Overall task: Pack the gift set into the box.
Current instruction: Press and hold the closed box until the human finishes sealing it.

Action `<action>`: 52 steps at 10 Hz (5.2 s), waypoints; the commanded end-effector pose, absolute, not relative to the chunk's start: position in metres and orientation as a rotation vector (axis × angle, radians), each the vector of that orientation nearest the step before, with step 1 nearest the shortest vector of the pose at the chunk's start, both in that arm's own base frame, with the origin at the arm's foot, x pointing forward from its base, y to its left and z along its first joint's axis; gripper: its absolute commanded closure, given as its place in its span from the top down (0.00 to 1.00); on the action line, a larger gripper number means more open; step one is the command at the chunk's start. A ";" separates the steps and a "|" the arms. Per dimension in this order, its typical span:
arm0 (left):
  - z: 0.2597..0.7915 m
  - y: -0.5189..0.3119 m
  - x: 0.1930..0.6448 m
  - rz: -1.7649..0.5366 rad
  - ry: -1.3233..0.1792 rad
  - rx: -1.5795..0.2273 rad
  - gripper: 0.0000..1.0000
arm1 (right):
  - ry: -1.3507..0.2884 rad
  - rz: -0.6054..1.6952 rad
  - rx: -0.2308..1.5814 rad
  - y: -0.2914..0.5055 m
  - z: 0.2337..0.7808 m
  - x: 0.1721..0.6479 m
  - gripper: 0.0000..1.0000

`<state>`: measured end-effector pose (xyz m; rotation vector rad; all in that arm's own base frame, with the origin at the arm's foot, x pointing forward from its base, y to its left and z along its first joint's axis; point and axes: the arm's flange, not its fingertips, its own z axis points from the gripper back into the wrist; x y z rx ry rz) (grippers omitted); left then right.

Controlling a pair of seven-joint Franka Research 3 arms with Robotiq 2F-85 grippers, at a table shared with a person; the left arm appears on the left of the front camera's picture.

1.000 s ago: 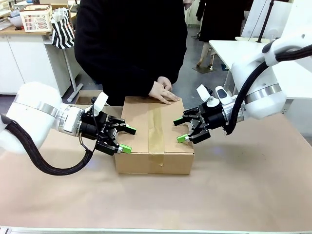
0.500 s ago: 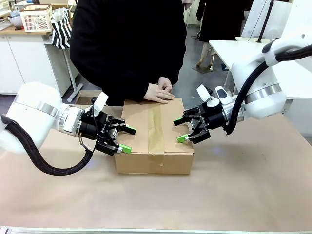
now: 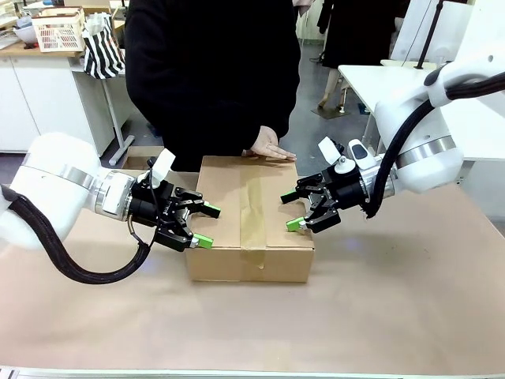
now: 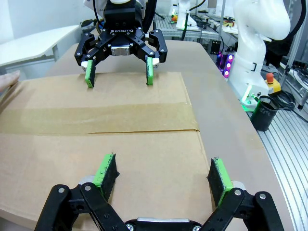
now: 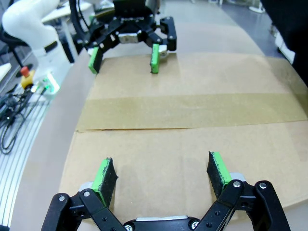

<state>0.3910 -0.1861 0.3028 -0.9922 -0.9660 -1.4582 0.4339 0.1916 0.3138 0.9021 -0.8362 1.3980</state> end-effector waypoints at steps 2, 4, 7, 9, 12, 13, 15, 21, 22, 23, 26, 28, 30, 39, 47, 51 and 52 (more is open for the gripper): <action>0.302 -0.185 0.389 -1.470 -0.971 -0.982 1.00 | -0.834 1.398 0.898 0.192 0.312 0.433 1.00; 0.302 -0.185 0.389 -1.470 -0.971 -0.982 1.00 | -0.834 1.398 0.898 0.192 0.312 0.433 1.00; 0.302 -0.185 0.389 -1.470 -0.971 -0.982 1.00 | -0.834 1.398 0.898 0.192 0.312 0.433 1.00; 0.302 -0.185 0.389 -1.470 -0.971 -0.982 1.00 | -0.834 1.398 0.898 0.192 0.312 0.433 1.00; 0.302 -0.185 0.389 -1.470 -0.971 -0.982 1.00 | -0.834 1.398 0.898 0.192 0.312 0.433 1.00; 0.302 -0.185 0.389 -1.470 -0.971 -0.982 1.00 | -0.834 1.398 0.898 0.192 0.312 0.433 1.00; 0.302 -0.185 0.389 -1.470 -0.971 -0.982 1.00 | -0.834 1.398 0.898 0.192 0.312 0.433 1.00; 0.302 -0.185 0.389 -1.470 -0.971 -0.982 1.00 | -0.834 1.398 0.898 0.192 0.312 0.433 1.00; 0.302 -0.185 0.389 -1.470 -0.971 -0.982 1.00 | -0.834 1.398 0.898 0.192 0.312 0.433 1.00; 0.302 -0.185 0.389 -1.470 -0.971 -0.982 1.00 | -0.834 1.398 0.898 0.192 0.312 0.433 1.00; 0.302 -0.185 0.389 -1.470 -0.971 -0.982 1.00 | -0.834 1.398 0.898 0.192 0.312 0.433 1.00; 0.302 -0.185 0.389 -1.470 -0.971 -0.982 1.00 | -0.834 1.398 0.898 0.192 0.312 0.433 1.00; 0.302 -0.185 0.389 -1.470 -0.971 -0.982 1.00 | -0.834 1.398 0.898 0.192 0.312 0.433 1.00; 0.302 -0.185 0.389 -1.470 -0.971 -0.982 1.00 | -0.834 1.398 0.898 0.192 0.312 0.433 1.00; 0.302 -0.185 0.389 -1.470 -0.971 -0.982 1.00 | -0.834 1.398 0.898 0.192 0.312 0.433 1.00; 0.302 -0.185 0.389 -1.470 -0.971 -0.982 1.00 | -0.834 1.398 0.898 0.192 0.312 0.433 1.00; 0.302 -0.185 0.389 -1.470 -0.971 -0.982 1.00 | -0.834 1.398 0.898 0.192 0.312 0.433 1.00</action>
